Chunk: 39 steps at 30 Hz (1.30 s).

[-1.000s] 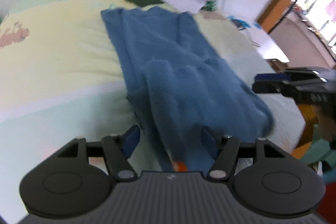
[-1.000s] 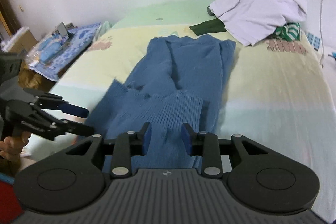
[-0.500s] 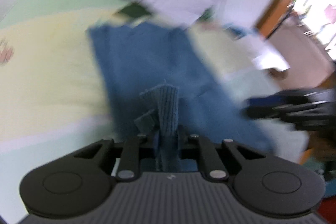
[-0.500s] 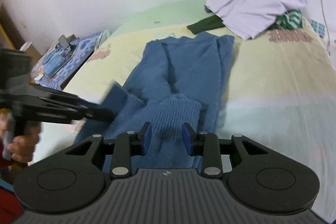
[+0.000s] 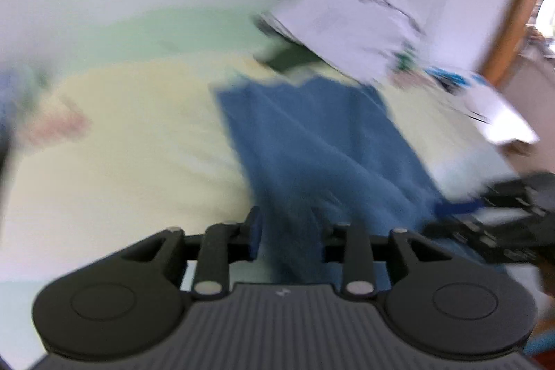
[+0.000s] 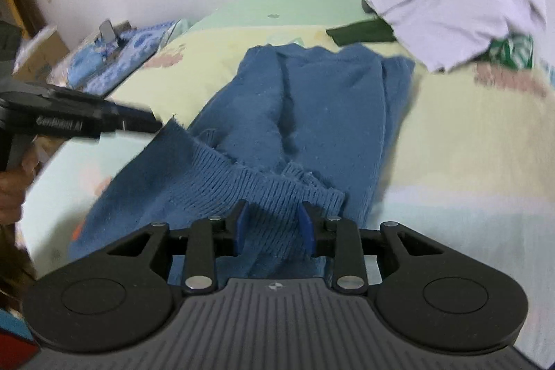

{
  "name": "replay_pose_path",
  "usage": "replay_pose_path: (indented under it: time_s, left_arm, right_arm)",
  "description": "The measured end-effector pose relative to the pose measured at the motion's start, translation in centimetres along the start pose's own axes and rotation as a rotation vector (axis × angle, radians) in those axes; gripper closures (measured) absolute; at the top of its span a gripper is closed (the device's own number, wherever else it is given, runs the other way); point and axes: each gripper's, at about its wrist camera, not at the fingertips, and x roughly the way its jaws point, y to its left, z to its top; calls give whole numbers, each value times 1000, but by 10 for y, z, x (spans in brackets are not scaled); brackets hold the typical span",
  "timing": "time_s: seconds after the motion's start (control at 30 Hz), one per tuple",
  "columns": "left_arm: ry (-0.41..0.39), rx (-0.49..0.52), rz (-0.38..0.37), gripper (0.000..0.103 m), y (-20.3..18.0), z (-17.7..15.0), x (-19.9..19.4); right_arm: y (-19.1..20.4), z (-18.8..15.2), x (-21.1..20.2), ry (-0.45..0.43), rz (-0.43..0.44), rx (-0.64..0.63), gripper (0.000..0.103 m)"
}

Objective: Fold clothes
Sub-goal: 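Open both grippers and release the sweater bundle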

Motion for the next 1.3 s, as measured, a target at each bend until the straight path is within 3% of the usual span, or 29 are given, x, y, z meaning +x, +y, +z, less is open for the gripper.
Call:
replay_pose_path:
  time_s: [0.07,0.13,0.2,0.3,0.33,0.5,0.6,0.63,0.73,0.87,1.03,1.13,1.3]
  left_arm:
    - [-33,16,-7,80,-8,4,-13]
    - [-50,31,-80,79,-22,6,-22]
    - [-26,48,-127,68,-37,1,-17]
    - [80,25,-128,69,-43,-12,16]
    - [94,25,-120,64,-43,-17,24]
    - [77,21,-128,58,-36,-21,36]
    - [78,16,-143,50,-35,-11,50]
    - [82,12,-146,44,-34,-9,55]
    - [94,2,-118,14,-31,-8,63]
    - [98,-35,-152,18,-20,-9,67]
    - [92,-42,-139,24,-4,2,75]
    - [87,-44,-128,20,6,9,79]
    - [84,-48,-113,23,21,20,88]
  right_arm:
    - [0,0,2,-2,6,-15,70]
    - [3,-1,3,-8,3,-32,67]
    - [7,-1,3,-12,-2,-58,67]
    - [5,1,3,-4,1,-51,66]
    - [4,2,3,0,5,-40,66]
    - [3,8,10,17,-52,35,66]
    - [5,11,10,16,-82,64,64]
    - [6,12,10,16,-92,73,64]
    - [9,15,10,15,-121,101,65]
    - [6,18,8,27,-120,166,65]
    - [-14,34,18,48,-148,203,66]
    - [-26,44,24,59,-166,224,66]
    - [-47,62,33,78,-194,261,65]
